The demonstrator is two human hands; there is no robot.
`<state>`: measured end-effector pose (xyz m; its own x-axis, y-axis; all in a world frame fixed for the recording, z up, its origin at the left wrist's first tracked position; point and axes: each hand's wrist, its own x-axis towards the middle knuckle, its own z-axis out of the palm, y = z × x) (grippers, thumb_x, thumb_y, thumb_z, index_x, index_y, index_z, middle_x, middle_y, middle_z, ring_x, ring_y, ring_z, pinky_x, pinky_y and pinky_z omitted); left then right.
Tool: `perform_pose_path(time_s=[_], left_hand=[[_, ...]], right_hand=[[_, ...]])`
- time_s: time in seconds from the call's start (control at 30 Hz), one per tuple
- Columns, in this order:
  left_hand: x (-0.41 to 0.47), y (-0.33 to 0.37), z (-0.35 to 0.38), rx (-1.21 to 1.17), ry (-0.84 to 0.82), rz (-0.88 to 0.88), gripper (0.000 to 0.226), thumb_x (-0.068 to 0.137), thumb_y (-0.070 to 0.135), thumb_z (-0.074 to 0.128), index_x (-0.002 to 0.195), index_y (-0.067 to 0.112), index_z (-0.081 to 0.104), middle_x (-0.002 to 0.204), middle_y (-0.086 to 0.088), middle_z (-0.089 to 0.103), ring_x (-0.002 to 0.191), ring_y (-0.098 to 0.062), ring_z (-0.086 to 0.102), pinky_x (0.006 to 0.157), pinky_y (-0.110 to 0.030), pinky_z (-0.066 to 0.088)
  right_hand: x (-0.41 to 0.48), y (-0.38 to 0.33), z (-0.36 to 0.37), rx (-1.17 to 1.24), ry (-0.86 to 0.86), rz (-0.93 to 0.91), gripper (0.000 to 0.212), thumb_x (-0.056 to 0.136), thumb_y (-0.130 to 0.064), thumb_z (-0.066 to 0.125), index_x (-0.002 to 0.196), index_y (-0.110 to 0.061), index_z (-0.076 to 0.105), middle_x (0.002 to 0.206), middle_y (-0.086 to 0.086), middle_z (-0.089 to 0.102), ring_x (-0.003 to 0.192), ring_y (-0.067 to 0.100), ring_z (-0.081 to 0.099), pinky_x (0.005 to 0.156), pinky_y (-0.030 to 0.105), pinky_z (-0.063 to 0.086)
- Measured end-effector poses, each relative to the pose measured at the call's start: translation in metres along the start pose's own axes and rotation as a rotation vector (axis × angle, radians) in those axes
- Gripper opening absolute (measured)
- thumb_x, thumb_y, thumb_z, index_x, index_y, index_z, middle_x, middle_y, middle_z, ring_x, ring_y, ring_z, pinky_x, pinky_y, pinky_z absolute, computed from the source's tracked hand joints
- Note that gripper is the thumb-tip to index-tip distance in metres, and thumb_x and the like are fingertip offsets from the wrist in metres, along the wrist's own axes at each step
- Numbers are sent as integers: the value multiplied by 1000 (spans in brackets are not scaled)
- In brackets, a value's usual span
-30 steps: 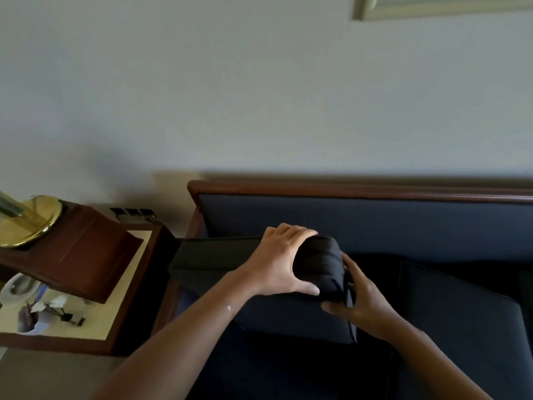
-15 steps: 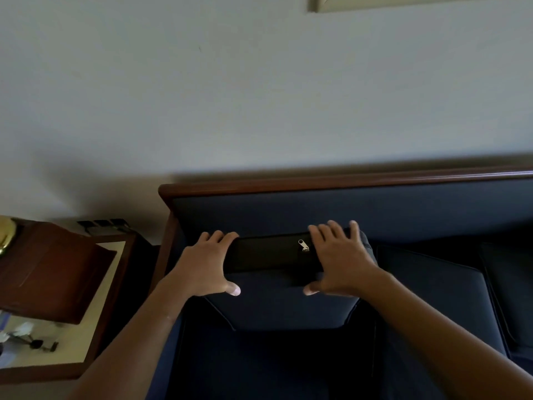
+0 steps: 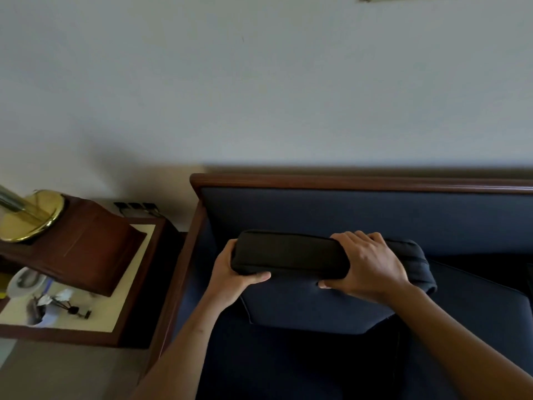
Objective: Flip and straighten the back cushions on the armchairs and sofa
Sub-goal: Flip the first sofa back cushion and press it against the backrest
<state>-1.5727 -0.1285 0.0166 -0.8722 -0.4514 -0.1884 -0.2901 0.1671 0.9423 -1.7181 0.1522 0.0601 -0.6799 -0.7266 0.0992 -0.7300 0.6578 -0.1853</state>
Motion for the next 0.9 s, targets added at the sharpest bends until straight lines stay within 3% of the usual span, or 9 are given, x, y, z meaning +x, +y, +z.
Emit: perform_pose_path(time_s=[0.1, 0.27, 0.37, 0.43, 0.5, 0.6, 0.73, 0.8, 0.9], left_hand=[[-6, 25, 9, 28, 4, 103, 72, 54, 26, 105, 114, 16, 67, 111, -4, 77, 105, -21, 74, 90, -43, 62], [-9, 101, 34, 214, -24, 363, 63, 56, 40, 104, 104, 23, 67, 100, 8, 75, 97, -12, 72, 81, -34, 58], [-2, 128, 60, 396, -6, 456, 66, 50, 58, 98, 94, 22, 63, 90, 9, 69, 85, -16, 68, 73, -38, 53], [2, 125, 84, 599, -6, 503, 70, 50, 66, 91, 94, 21, 60, 90, 9, 65, 83, -19, 64, 73, -40, 52], [3, 106, 113, 741, -41, 537, 72, 53, 68, 88, 101, 21, 62, 96, 7, 63, 88, -22, 63, 77, -43, 54], [2, 74, 158, 704, -110, 611, 84, 62, 69, 85, 127, 18, 65, 112, 2, 62, 104, -24, 60, 91, -46, 52], [2, 45, 178, 786, -218, 694, 99, 84, 76, 68, 159, 16, 44, 141, -6, 56, 130, -26, 50, 118, -44, 37], [0, 22, 171, 864, -278, 624, 90, 97, 78, 47, 165, 20, 34, 155, -9, 48, 144, -27, 41, 126, -50, 25], [-4, -16, 151, 913, -226, 467, 77, 106, 72, 20, 164, 24, 36, 156, -9, 49, 148, -30, 40, 128, -54, 18]], right_hand=[[-13, 18, -6, 110, 77, 16, 99, 57, -92, 68, 129, -25, 60, 116, -14, 67, 107, 17, 62, 97, 40, 44], [-37, 55, -12, 425, 161, 161, 104, 49, -83, 79, 135, -28, 60, 117, -21, 58, 105, -1, 48, 97, 35, 42], [-51, 72, 7, 540, 137, 216, 110, 51, -80, 81, 145, -31, 54, 128, -17, 60, 118, 6, 55, 105, 36, 43], [-63, 75, 29, 684, 84, 213, 106, 64, -81, 76, 152, -29, 47, 144, -13, 56, 133, 9, 53, 114, 37, 39], [-73, 65, 52, 921, 28, 259, 98, 77, -80, 67, 157, -31, 40, 157, -11, 46, 146, 8, 41, 123, 43, 32], [-83, 53, 76, 1187, 115, 414, 92, 86, -78, 56, 160, -27, 34, 164, -9, 39, 152, 8, 34, 126, 49, 27], [-94, 61, 73, 1258, 256, 530, 89, 89, -75, 53, 161, -27, 34, 162, -9, 43, 150, 8, 38, 122, 37, 32], [-99, 66, 71, 1270, 378, 600, 85, 89, -70, 55, 159, -26, 38, 158, -8, 49, 146, 7, 44, 117, 29, 36], [-106, 75, 72, 1234, 515, 788, 67, 89, -63, 66, 147, -33, 53, 140, -9, 64, 128, 1, 58, 112, 32, 45]])
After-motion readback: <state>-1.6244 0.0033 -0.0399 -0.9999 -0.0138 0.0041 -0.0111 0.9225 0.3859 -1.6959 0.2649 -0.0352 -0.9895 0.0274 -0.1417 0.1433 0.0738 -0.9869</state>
